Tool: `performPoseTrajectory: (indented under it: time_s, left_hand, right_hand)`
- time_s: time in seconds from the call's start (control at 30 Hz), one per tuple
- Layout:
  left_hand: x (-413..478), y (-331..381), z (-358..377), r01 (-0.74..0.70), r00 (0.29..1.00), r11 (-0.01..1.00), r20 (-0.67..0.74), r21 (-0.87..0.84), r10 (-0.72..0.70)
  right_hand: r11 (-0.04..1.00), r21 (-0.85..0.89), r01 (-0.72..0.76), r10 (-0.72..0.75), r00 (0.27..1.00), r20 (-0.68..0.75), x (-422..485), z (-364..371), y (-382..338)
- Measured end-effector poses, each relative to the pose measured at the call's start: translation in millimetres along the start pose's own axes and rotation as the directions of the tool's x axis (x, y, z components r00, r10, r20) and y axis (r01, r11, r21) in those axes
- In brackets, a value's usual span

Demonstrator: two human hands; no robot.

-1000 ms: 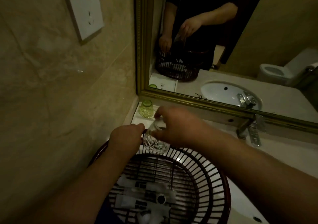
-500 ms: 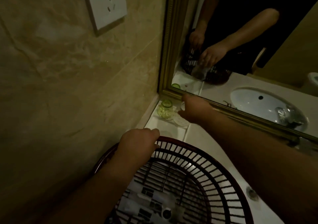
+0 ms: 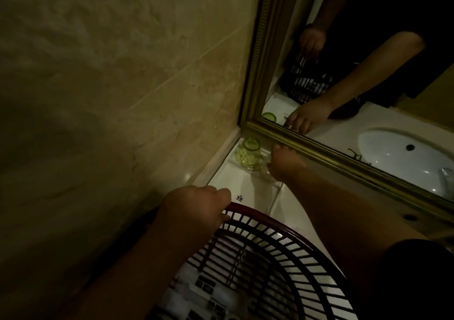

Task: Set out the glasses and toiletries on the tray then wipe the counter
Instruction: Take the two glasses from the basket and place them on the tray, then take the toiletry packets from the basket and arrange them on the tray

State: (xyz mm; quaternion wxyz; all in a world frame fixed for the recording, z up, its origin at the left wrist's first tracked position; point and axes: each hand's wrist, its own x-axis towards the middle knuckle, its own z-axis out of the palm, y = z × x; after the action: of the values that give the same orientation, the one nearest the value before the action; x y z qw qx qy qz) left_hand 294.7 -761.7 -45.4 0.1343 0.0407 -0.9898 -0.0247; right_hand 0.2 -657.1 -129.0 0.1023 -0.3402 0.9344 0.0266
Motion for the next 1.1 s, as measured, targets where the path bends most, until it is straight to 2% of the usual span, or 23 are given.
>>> performPoseTrajectory:
  time_s: [0.13, 0.3, 0.4, 0.67, 0.9, 0.97, 1.1]
  left_hand:
    - [-2.5, -1.8, 1.0, -0.016, 1.000, 1.000, -0.014, -0.010, 0.016]
    - [-0.7, -0.6, -1.8, 0.009, 0.998, 1.000, 0.055, 0.014, -0.009]
    - [1.8, 0.4, -3.0, 0.037, 0.996, 0.999, 0.079, 0.023, -0.039]
    - [-1.3, 2.8, -8.4, -0.003, 0.997, 1.000, 0.083, 0.013, 0.002]
    - [-3.1, 3.1, -8.3, 0.018, 0.996, 1.000, 0.090, 0.014, -0.019]
    - [-1.6, 2.6, -8.1, 0.029, 0.994, 1.000, 0.109, 0.003, -0.029]
    - [-1.5, -0.8, -13.4, 0.027, 0.983, 1.000, 0.180, -0.011, -0.025]
  right_hand:
    - [1.000, 0.000, -0.005, 0.005, 1.000, 0.000, 3.3, 1.4, 0.5]
    - [1.000, 0.009, 0.005, -0.005, 1.000, -0.001, -8.2, -9.9, -1.2]
    - [1.000, 0.007, 0.007, -0.007, 0.999, -0.052, -28.2, -28.3, -4.5]
    - [0.992, 0.039, 0.118, -0.106, 0.966, -0.238, -137.9, -101.1, -39.5]
    - [0.981, 0.057, 0.184, -0.159, 0.940, -0.301, -243.7, -119.6, -85.7]
    - [0.974, 0.063, 0.220, -0.193, 0.938, -0.289, -265.9, -112.2, -99.4]
    - [0.965, 0.089, 0.245, -0.233, 0.964, -0.127, -291.5, -79.0, -122.0]
